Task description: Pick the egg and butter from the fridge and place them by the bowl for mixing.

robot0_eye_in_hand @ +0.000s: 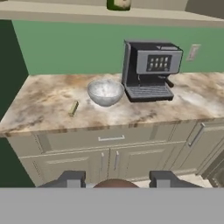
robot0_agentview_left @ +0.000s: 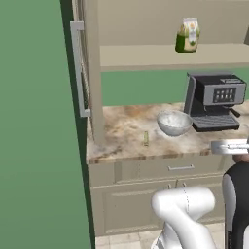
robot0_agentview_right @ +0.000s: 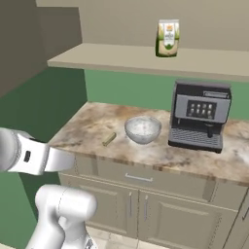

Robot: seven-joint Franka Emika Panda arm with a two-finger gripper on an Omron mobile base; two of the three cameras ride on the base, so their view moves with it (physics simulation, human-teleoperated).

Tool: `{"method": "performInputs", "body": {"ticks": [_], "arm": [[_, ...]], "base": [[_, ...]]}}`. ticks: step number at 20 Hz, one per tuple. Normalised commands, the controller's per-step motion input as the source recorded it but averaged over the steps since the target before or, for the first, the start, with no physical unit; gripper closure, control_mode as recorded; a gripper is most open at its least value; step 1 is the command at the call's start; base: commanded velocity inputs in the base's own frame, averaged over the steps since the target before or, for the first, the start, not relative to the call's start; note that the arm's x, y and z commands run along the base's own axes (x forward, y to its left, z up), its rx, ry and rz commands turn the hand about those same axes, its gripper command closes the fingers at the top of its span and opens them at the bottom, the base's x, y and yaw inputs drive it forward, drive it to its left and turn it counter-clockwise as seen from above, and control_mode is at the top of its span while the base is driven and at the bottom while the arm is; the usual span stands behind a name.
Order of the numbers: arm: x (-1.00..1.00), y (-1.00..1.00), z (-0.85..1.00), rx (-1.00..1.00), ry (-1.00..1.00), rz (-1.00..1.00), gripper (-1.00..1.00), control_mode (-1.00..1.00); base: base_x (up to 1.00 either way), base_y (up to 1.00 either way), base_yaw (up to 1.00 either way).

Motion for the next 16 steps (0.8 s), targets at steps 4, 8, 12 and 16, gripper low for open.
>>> {"method": "performInputs", "body": {"ticks": [4,8,12,16], "arm": [[0.00,0.00,0.00,0.00,0.00,0.00,1.00,1.00],[0.00,0.00,0.00,0.00,0.00,0.00,1.00,1.00],[0.00,0.00,0.00,0.00,0.00,0.00,1.00,1.00],[0.00,0.00,0.00,0.00,0.00,0.00,1.00,1.00]], "base": [[0.00,-0.36,0.13],[0.40,0.04,0.00],[0.65,0.35,0.00],[0.36,0.44,0.00]]}}
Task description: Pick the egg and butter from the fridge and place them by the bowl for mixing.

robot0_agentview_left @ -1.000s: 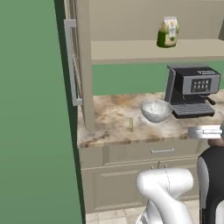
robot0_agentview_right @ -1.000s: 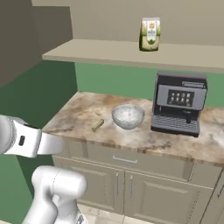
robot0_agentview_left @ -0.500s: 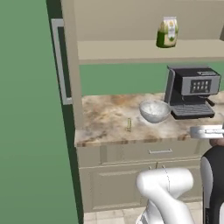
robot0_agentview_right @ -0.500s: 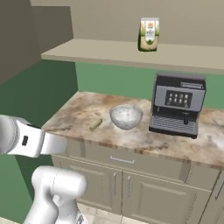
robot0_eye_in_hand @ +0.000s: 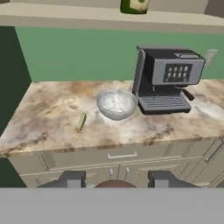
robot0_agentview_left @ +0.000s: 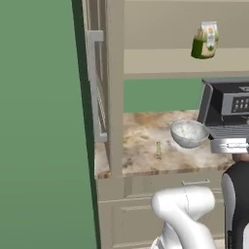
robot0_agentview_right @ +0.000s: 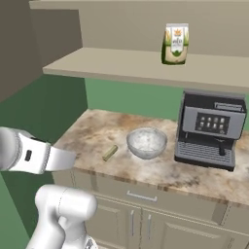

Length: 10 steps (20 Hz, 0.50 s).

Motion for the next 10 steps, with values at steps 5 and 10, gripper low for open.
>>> {"method": "performInputs", "body": {"ticks": [5,10], "arm": [[0.00,0.00,0.00,0.00,0.00,0.00,1.00,1.00],[0.11,0.30,0.01,0.00,0.07,0.02,1.00,-1.00]], "base": [[0.12,0.39,0.02],[0.00,0.00,0.00]]}}
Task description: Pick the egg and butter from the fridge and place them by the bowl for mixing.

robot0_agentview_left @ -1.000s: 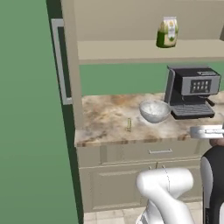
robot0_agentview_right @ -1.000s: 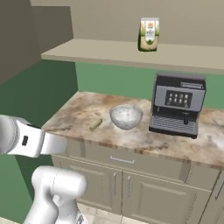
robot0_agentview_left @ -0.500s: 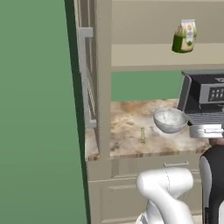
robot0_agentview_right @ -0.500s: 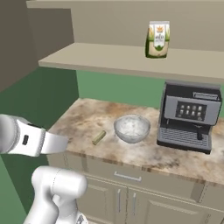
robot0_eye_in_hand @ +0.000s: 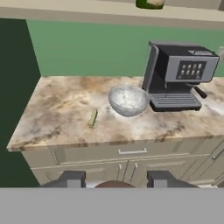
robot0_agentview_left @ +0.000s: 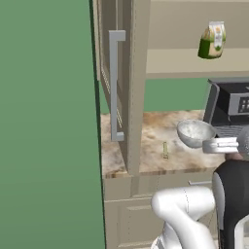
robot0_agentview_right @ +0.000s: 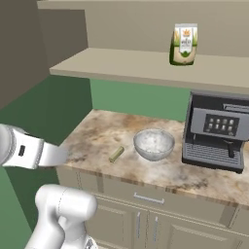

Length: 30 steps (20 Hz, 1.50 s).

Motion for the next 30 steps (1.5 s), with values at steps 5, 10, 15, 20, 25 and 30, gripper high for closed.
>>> {"method": "performInputs", "body": {"ticks": [5,10,15,20,25,30], "arm": [[0.18,0.22,0.10,0.00,0.07,0.05,1.00,-1.00],[0.25,0.18,0.00,0.02,0.15,0.07,1.00,-1.00],[0.10,0.07,0.00,0.01,0.11,0.05,1.00,-1.00],[0.14,0.00,-0.03,0.00,0.00,0.00,1.00,-1.00],[0.44,0.00,-0.27,0.00,0.00,0.00,1.00,-1.00],[0.82,0.00,-0.25,0.00,0.00,0.00,1.00,-1.00]], "base": [[0.00,0.00,0.00],[0.00,0.00,0.00],[0.00,0.00,0.00],[0.00,0.00,0.00],[0.00,0.00,0.00],[0.00,0.00,0.00]]}}
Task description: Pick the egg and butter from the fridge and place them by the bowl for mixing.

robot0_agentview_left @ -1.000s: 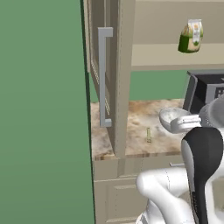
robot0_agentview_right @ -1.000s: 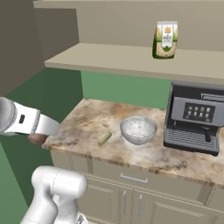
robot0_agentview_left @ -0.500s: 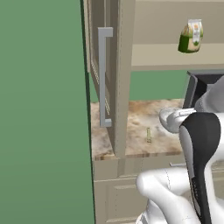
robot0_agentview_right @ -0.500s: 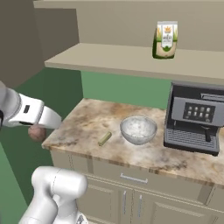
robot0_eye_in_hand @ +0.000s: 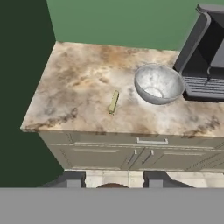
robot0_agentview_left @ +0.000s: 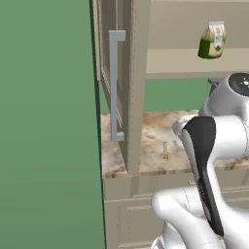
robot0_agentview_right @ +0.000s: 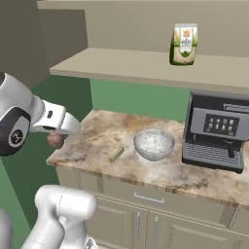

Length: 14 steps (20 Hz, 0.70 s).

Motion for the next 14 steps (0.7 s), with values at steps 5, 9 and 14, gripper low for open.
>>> {"method": "performInputs", "body": {"ticks": [5,9,14], "arm": [[1.00,0.00,-0.22,0.03,0.02,0.00,1.00,-1.00],[1.00,0.00,-0.56,0.03,0.04,0.00,1.00,-1.00],[0.89,0.00,-0.78,0.00,0.01,0.00,1.00,-1.00]], "base": [[0.00,0.00,0.00],[0.00,0.00,0.00],[0.00,0.00,0.00]]}}
